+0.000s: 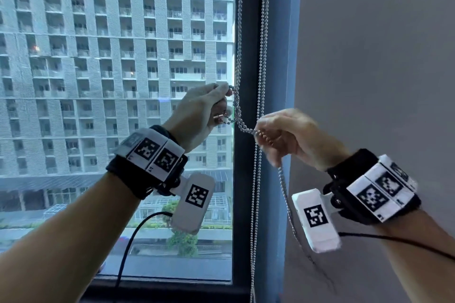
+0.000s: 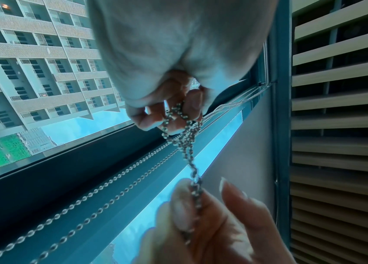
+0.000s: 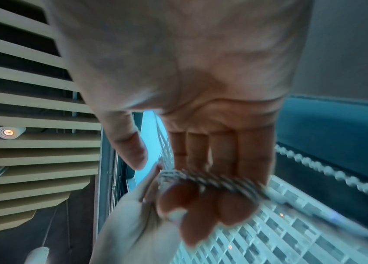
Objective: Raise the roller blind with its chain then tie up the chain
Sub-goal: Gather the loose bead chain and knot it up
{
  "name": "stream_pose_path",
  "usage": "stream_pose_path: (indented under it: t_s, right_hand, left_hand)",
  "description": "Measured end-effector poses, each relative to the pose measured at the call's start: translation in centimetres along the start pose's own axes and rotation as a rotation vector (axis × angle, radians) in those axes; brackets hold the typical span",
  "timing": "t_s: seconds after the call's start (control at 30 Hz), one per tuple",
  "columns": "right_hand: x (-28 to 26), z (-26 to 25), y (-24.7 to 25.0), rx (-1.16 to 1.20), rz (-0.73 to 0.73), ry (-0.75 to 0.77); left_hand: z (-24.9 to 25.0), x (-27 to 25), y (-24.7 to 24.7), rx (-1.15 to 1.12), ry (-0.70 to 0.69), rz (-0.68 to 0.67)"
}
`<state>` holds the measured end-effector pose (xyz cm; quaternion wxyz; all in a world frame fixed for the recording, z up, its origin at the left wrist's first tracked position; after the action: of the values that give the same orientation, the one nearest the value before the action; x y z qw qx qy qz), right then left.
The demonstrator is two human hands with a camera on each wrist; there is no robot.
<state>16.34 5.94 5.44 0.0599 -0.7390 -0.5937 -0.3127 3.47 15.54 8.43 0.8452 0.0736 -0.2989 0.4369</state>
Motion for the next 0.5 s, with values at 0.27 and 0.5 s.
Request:
stream_pose_path:
  t_s: [0.27, 0.5]
  right_hand:
    - [0.7, 0.6, -3.1, 0.036, -0.025, -0.041]
    - [1.2, 0.6, -3.8, 0.115, 0.081, -0.017]
  left_hand:
    - [0.8, 0.2, -0.5, 0.139, -0.053, -0.024]
    - [0.7, 0.5, -0.6, 0.187, -0.051, -0.028]
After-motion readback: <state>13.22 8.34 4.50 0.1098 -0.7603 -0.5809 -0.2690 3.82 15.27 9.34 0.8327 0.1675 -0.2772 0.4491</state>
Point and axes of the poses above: each hand's wrist, its own x-axis towards the middle knuckle, its own y-axis out of the back of the hand, z = x × y, the point moved 5 cm from there along x, towards the middle knuckle, and after that the axes turned 13 degrees about z, right-handed, at the moved point
